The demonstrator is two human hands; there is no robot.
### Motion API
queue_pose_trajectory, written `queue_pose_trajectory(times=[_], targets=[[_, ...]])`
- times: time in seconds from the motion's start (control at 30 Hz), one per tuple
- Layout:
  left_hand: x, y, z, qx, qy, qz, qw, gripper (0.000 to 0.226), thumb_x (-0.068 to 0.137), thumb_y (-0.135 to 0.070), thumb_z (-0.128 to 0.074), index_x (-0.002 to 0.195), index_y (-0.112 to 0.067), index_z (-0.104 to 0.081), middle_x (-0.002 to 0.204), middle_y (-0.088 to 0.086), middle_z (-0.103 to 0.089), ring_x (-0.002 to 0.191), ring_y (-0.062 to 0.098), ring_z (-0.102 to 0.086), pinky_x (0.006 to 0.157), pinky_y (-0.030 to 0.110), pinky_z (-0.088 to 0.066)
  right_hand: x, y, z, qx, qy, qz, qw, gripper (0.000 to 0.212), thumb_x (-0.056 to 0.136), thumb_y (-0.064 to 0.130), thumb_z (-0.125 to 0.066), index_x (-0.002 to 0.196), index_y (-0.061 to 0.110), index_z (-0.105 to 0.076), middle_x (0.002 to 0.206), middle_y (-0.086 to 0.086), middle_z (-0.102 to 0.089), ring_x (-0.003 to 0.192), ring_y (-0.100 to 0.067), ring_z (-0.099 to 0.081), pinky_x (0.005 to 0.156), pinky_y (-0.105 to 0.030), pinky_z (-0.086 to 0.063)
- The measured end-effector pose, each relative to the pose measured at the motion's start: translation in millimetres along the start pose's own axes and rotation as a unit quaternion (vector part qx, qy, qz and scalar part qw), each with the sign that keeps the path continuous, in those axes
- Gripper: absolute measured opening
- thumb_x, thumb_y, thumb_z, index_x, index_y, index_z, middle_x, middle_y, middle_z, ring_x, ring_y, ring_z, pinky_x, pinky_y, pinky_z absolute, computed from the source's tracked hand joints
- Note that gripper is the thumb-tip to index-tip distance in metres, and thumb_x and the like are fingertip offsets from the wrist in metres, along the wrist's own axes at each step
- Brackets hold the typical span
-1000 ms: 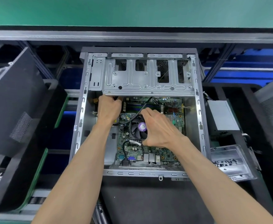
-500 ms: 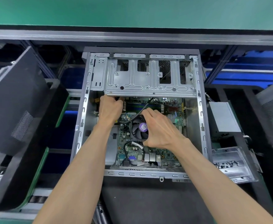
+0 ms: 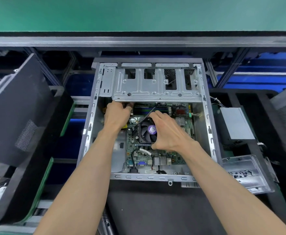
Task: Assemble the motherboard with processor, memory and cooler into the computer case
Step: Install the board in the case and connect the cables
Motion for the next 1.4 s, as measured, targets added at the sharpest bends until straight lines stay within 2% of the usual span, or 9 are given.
queue_pose_trajectory(times=[0.17, 0.33, 0.5, 0.67, 0.83, 0.97, 1.13, 1.2, 1.4], targets=[[4, 0, -6, 0.093, 0.07, 0.032, 0.993, 0.052, 0.091, -0.056, -0.054, 0.062, -0.013, -0.053, 0.065, 0.006, -0.057, 0.058, 0.023, -0.055, 0.051, 0.028, -0.035, 20, -9, -4, 0.013, 0.043, -0.002, 0.999, 0.103, 0.051, 0.032, -0.093, 0.137, 0.007, -0.042, 0.113, -0.004, -0.051, 0.095, -0.024, -0.052, 0.075, -0.035, -0.046], [-3, -3, 1, 0.235, 0.059, -0.011, 0.97, 0.048, 0.097, -0.054, -0.034, 0.066, -0.019, -0.049, 0.066, 0.0, -0.049, 0.057, 0.015, -0.042, 0.063, 0.035, -0.036, 26, -15, -5, 0.038, 0.065, -0.013, 0.997, 0.099, 0.049, 0.034, -0.094, 0.131, 0.009, -0.043, 0.111, -0.001, -0.049, 0.098, -0.023, -0.051, 0.082, -0.038, -0.051], [-18, -11, 16, 0.229, -0.012, -0.062, 0.971, 0.044, 0.089, -0.04, -0.042, 0.056, -0.011, -0.05, 0.056, 0.004, -0.045, 0.052, 0.021, -0.043, 0.058, 0.033, -0.033, 23, -17, -3, 0.058, 0.067, -0.026, 0.996, 0.091, 0.052, 0.027, -0.094, 0.127, 0.01, -0.045, 0.109, -0.002, -0.05, 0.096, -0.023, -0.051, 0.078, -0.035, -0.051], [-26, -6, 11, 0.253, 0.16, -0.003, 0.954, 0.012, 0.068, -0.017, -0.052, 0.061, -0.009, -0.047, 0.064, 0.008, -0.054, 0.056, 0.023, -0.049, 0.052, 0.027, -0.035, 23, -17, -3, 0.059, 0.072, -0.031, 0.995, 0.099, 0.055, 0.026, -0.095, 0.136, 0.006, -0.041, 0.113, -0.002, -0.047, 0.101, -0.023, -0.051, 0.08, -0.031, -0.047], [-26, 3, 17, 0.263, 0.1, -0.057, 0.958, 0.014, 0.068, -0.025, -0.055, 0.07, -0.012, -0.061, 0.064, 0.005, -0.057, 0.06, 0.022, -0.053, 0.054, 0.027, -0.044, 24, -16, -9, 0.041, 0.065, -0.042, 0.996, 0.106, 0.058, 0.027, -0.094, 0.145, 0.003, -0.038, 0.117, -0.002, -0.043, 0.105, -0.025, -0.048, 0.081, -0.032, -0.046], [-32, 16, 6, 0.314, 0.263, -0.028, 0.912, 0.02, 0.069, -0.019, -0.056, 0.052, -0.013, -0.048, 0.052, 0.0, -0.052, 0.042, 0.013, -0.042, 0.039, 0.018, -0.033, 27, -15, -13, 0.035, 0.062, -0.051, 0.996, 0.113, 0.064, 0.029, -0.093, 0.154, 0.003, -0.029, 0.135, -0.011, -0.043, 0.12, -0.031, -0.046, 0.097, -0.04, -0.049], [-45, 37, -5, 0.376, 0.442, 0.036, 0.814, 0.012, 0.078, -0.009, -0.061, 0.071, -0.008, -0.052, 0.085, 0.005, -0.064, 0.061, 0.015, -0.058, 0.051, 0.027, -0.048, 28, -19, -17, 0.042, 0.068, -0.069, 0.994, 0.112, 0.066, 0.027, -0.09, 0.155, 0.002, -0.028, 0.136, -0.011, -0.044, 0.127, -0.034, -0.042, 0.106, -0.041, -0.043], [-44, 33, -7, 0.344, 0.45, 0.025, 0.824, 0.003, 0.081, -0.009, -0.06, 0.077, -0.01, -0.061, 0.076, 0.005, -0.062, 0.046, 0.015, -0.044, 0.042, 0.021, -0.035, 29, -19, -19, 0.04, 0.072, -0.067, 0.994, 0.112, 0.068, 0.025, -0.09, 0.157, 0.004, -0.025, 0.138, -0.011, -0.042, 0.13, -0.035, -0.041, 0.106, -0.042, -0.044], [-37, 20, -19, 0.22, 0.428, 0.01, 0.876, 0.019, 0.086, -0.015, -0.075, 0.067, -0.019, -0.072, 0.095, 0.0, -0.076, 0.05, 0.01, -0.052, 0.052, 0.025, -0.046, 27, -21, -23, 0.017, 0.089, -0.067, 0.994, 0.119, 0.075, 0.036, -0.088, 0.162, 0.011, -0.011, 0.153, -0.011, -0.03, 0.142, -0.041, -0.034, 0.118, -0.046, -0.034]])
Point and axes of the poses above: each hand's wrist, its own x-axis towards the middle knuckle, its own z-axis out of the back of the hand, y = z × x, the point moved 3 cm from there along x, towards the middle knuckle
